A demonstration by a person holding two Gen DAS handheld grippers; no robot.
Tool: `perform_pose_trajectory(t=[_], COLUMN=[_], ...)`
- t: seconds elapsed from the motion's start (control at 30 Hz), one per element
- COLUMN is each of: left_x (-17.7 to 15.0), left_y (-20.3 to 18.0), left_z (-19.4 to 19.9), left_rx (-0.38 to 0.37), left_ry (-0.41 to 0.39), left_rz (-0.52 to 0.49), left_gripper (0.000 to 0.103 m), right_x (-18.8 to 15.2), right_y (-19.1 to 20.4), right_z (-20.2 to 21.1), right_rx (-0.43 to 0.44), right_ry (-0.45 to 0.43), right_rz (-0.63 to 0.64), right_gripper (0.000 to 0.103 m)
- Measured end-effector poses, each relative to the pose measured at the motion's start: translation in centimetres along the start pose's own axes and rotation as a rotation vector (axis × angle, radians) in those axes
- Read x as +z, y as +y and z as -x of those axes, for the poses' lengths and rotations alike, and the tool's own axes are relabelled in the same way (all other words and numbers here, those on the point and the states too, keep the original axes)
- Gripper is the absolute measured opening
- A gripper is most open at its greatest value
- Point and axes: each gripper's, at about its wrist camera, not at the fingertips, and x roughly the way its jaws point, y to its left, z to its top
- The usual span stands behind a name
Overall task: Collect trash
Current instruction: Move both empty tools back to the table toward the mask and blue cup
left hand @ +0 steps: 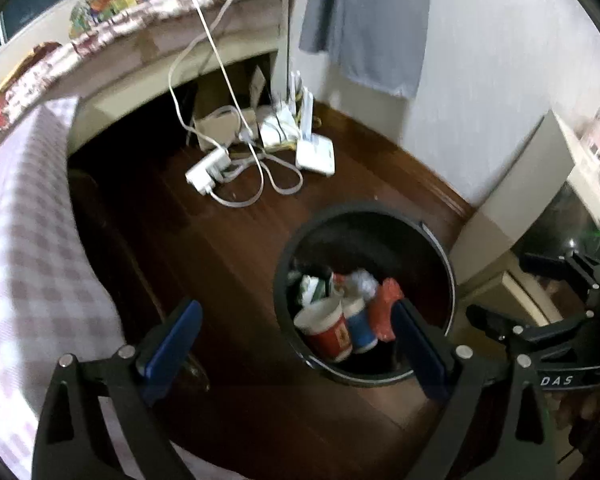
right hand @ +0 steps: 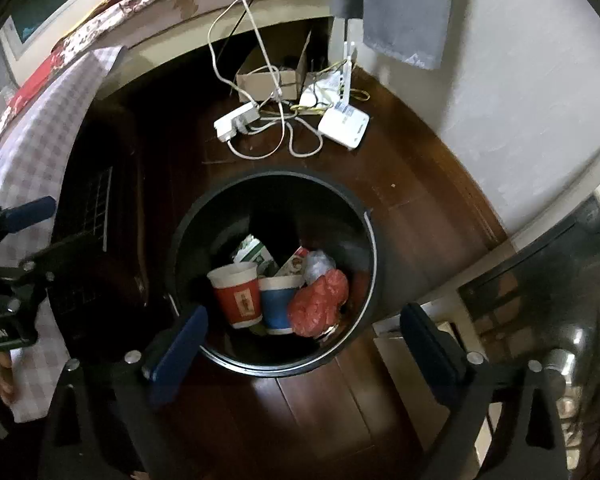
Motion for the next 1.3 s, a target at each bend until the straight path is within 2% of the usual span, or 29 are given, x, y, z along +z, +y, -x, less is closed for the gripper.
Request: perform_pose_trajectory(t=[0.27,0.5,0.77,1.0,1.3], left_x=[0.4,0.4,-1.7,-4.7,-7.8], left_y=[1.8,6.3,14.6,22.7,29.6], left_z=[1.8,5.8,10.7,14.3,17.0], left_rx=[-0.006,0.003,0.106,0.286,0.409], left_ry=[-0.053,-0.105,-0.178,-0.233,-0.276], left_rz=[0.03,0.101,0.215,0.346,0.45], left_gripper=[0.096,0.096,0.096,0.096,0.095], right_x=[1.3,4.0,7.6,9.7,11.6], right_y=[1.7,6.3,14.1,22.1,32.7], right_z=[2.9,5.9,8.6,10.4,14.1], right_rx=[-0.004,0.029,0.137,0.238,0.327], right_ry=[-0.042,-0.102,-0.174,-0.217,-0.289], right_rz=[0.039,0.122,0.252,0.385,0.597], right_gripper=[0.1,0.1,0.1,0.1,0.1])
